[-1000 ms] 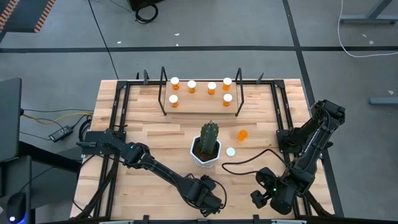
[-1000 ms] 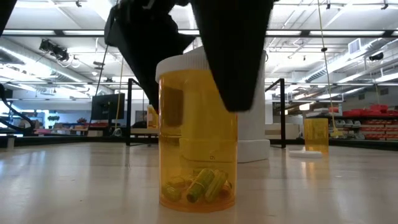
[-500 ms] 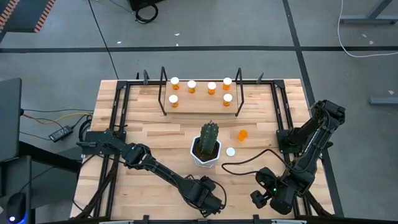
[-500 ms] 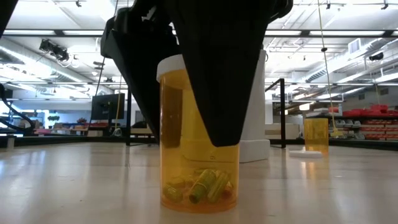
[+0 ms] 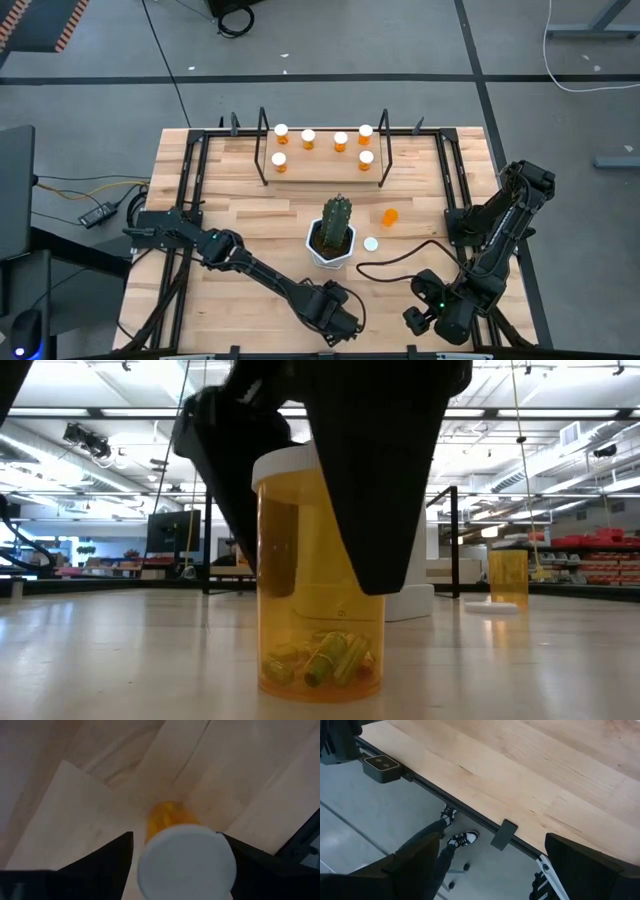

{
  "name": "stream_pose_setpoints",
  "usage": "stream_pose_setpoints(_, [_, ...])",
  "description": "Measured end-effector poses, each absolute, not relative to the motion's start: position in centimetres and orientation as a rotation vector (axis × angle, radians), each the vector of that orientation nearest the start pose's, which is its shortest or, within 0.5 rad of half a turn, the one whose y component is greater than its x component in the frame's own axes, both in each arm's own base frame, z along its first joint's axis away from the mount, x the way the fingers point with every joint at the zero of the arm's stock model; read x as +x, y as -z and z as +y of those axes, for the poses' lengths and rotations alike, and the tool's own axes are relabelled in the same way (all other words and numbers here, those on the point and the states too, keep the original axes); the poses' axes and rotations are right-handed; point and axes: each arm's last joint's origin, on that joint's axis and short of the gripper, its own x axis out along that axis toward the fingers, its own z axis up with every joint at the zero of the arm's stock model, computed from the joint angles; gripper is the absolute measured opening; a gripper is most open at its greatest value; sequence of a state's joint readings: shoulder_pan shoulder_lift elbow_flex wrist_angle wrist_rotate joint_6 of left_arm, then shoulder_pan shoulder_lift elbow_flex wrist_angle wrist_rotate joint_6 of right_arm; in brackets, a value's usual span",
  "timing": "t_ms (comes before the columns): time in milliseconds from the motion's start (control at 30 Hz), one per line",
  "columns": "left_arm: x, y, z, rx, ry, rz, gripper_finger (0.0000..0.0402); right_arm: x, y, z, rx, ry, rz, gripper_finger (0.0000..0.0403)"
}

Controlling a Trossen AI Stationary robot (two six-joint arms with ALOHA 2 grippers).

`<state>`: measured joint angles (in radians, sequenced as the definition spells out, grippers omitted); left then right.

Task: Pick and place medicine bottles onto shelf by color
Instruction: Put the orange medicine bottle on the shelf

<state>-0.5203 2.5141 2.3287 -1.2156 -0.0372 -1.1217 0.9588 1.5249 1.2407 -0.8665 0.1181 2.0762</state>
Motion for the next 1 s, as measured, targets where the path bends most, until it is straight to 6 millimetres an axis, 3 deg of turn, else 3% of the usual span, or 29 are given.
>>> stream_pose_setpoints(367, [43.73, -17.7, -24.65, -0.557, -0.366, 1.398, 0.029, 17.47, -26.8, 24.3, 1.184, 0.521, 1.22, 0.0371])
stream_pose_setpoints(767, [43.8, -17.71, -24.62, -0.529, -0.336, 1.397, 0.0195, 17.46, -26.8, 24.29, 1.178, 0.519, 1.22, 0.0371])
stream_pose_setpoints(1000, [43.9, -17.73, -24.69, -0.523, -0.319, 1.39, 0.0227, 17.46, -26.8, 24.29, 1.178, 0.519, 1.22, 0.0371])
